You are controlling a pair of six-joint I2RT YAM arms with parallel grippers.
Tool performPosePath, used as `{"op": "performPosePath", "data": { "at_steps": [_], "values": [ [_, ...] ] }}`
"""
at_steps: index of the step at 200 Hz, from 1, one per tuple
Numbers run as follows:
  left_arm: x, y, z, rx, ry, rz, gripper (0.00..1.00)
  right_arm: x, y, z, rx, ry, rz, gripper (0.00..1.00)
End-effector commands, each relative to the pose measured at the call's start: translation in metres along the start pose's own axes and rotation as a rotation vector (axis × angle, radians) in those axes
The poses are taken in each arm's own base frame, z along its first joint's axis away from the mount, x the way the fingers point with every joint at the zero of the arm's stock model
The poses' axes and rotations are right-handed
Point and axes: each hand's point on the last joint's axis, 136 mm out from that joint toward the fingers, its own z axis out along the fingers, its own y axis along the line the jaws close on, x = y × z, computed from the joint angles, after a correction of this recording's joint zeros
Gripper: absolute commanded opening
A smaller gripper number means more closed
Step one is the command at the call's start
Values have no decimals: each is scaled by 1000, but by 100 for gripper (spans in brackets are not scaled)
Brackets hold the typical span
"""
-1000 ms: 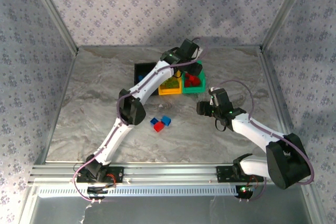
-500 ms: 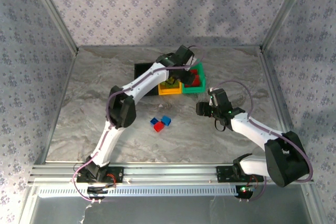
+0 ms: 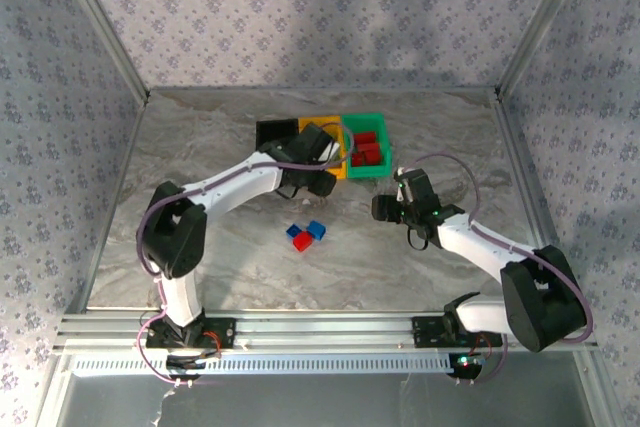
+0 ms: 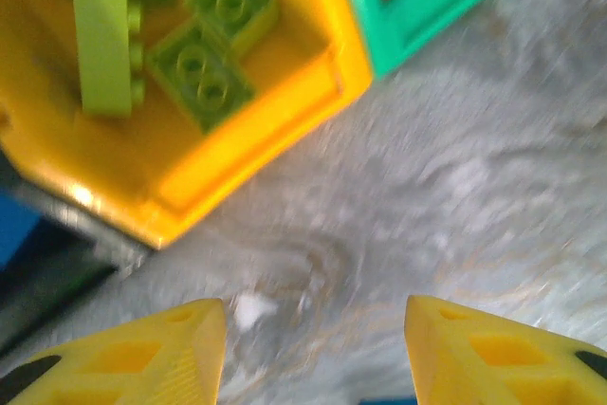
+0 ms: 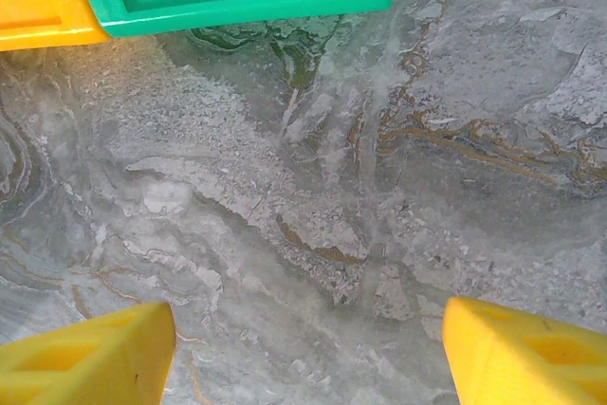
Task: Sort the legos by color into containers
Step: Pick up the lego from the center of the table.
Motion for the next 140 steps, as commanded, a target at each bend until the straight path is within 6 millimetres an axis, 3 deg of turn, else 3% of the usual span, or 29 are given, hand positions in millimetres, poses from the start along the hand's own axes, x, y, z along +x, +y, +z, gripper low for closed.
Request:
{"op": "performPosePath", "data": {
  "at_steps": [1,40,65,103,140],
  "values": [
    [2,15,-18,-79,-75,-34,52,3,7,3,-26,15,-4,76],
    [36,40,-20,-151,-75,-85,52,11,23,8,-61,51,-37,76],
    [57,54,-16,-168,-53,-127,51,17,59,8,-168,99,-91,76],
    [76,72,-11,-136,-62,-219,51,37,110,5,-243,172,-315,77],
    [89,89,-11,-150,-78,-261,51,49,136,7,-260,229,-468,76]
  ]
}}
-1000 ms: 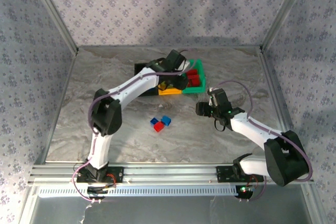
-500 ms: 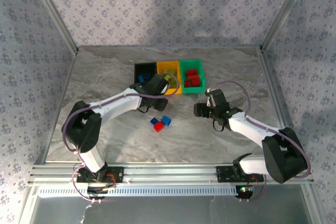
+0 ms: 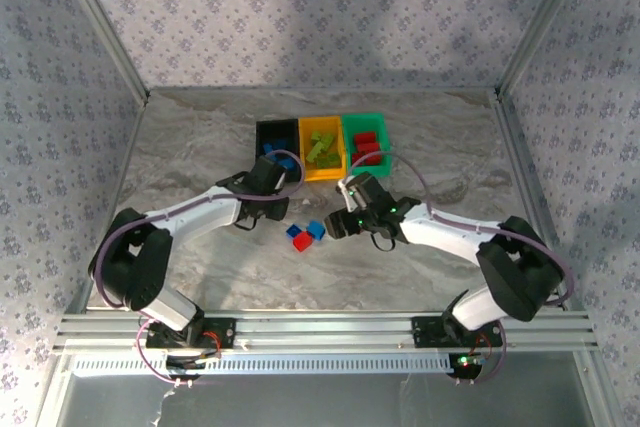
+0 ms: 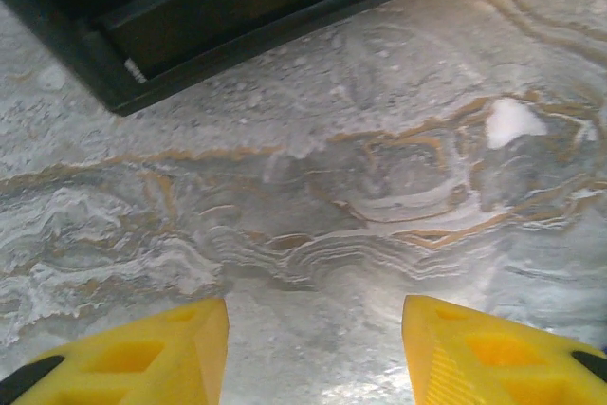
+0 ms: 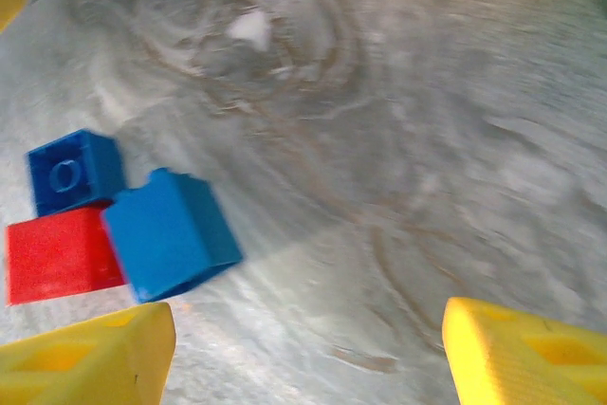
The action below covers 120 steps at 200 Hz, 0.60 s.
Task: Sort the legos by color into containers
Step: Pick up the lego from the center of the table.
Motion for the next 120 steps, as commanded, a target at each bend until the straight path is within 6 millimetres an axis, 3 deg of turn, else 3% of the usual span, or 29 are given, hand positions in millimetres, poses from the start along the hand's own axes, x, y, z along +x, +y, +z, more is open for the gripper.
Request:
{"op": "performPosePath", "data": {
  "at_steps": [1,32,120],
  "values": [
    [-12,3,-9,30,-73,-48,51,9,9,4,-11,78,-97,76],
    [-5,16,-6,15,-107,-54,51,5,32,12,-75,111,-141,76],
    [5,47,-6,3,-165,-141,50,-2,50,38,-88,194,-161,71]
  ]
}}
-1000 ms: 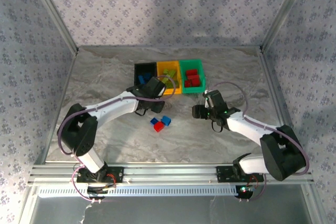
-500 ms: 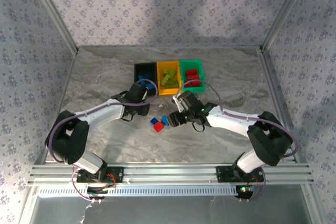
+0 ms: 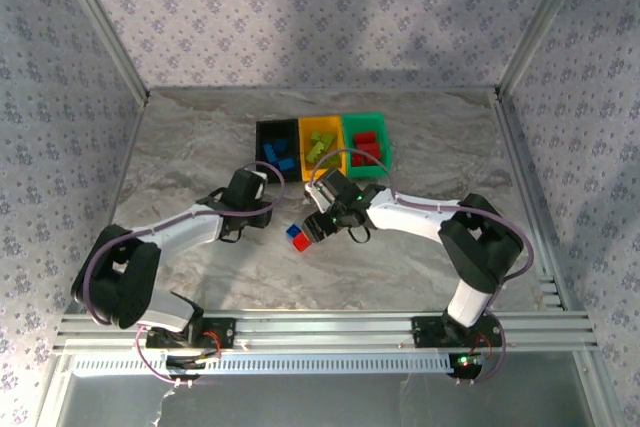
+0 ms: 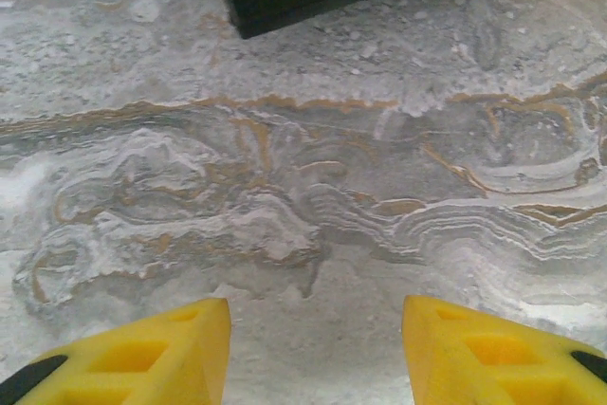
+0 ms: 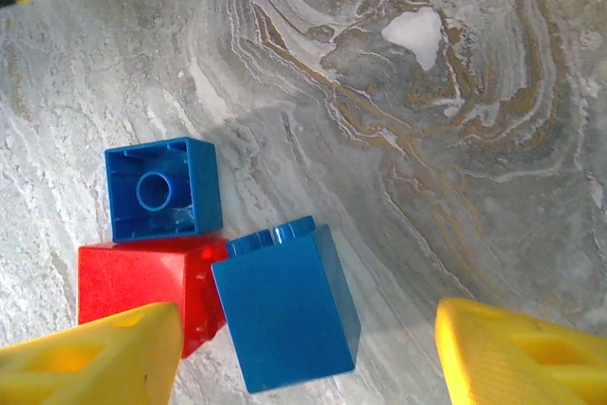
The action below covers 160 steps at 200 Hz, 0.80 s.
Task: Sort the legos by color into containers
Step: Pick up the lego from the center of the table.
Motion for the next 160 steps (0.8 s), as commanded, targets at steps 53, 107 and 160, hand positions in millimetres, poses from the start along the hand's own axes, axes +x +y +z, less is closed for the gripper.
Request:
{"op": "performPosePath", "data": {
  "at_steps": [53,107,160],
  "values": [
    [-14,18,-11,69,-76,-155,51,15,9,14,13,98,-23,66],
    [-13,19,-9,74,-70,-167,51,24,-2,14,56,98,1,53],
    [-13,19,-10,76,-72,-175,50,25,-9,8,73,101,11,52]
  ]
}}
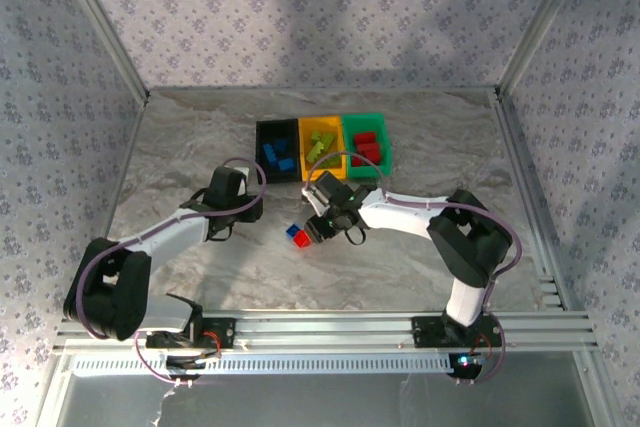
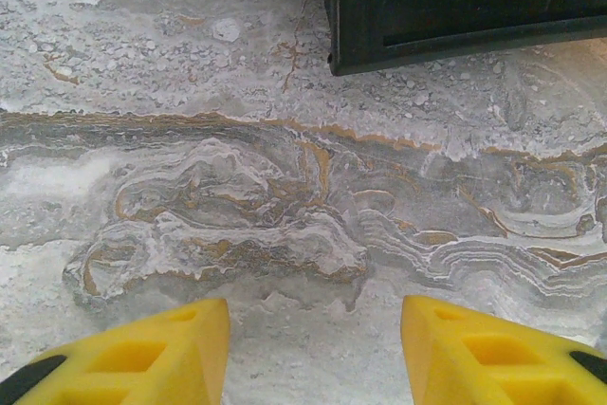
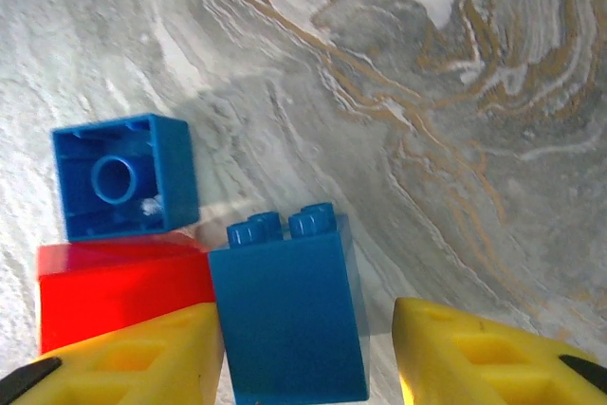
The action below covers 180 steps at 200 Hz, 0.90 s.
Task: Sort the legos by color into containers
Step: Pick up the lego from the center of the table.
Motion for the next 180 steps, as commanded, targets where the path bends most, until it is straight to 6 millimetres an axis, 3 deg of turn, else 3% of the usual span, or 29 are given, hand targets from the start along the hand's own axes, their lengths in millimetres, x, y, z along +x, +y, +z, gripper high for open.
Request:
{"op": "performPosePath", "data": {
  "at_steps": [1,36,90,129,155,159,180],
  "values": [
    [-5,-1,-4,19,-23,-20,51,12,-8,-4,33,34,3,52],
    [-5,-1,-3,19,-20,-24,51,12,-7,-5,37,37,9,51],
    [-5,-2,-3,25,-17,-28,50,-1,2,2,7,20,19,36],
    [-5,0,-2,18,-17,-32,50,-10,2,-1,20,-2,22,33],
    [-6,1,-1,18,-18,-34,51,-31,-1,-11,43,-45,4,33],
    [-5,1,-1,17,-16,-34,51,-47,2,-18,38,-83,2,33],
    [-6,2,-1,13,-17,-34,51,-75,3,-25,35,-128,8,33]
  ]
}}
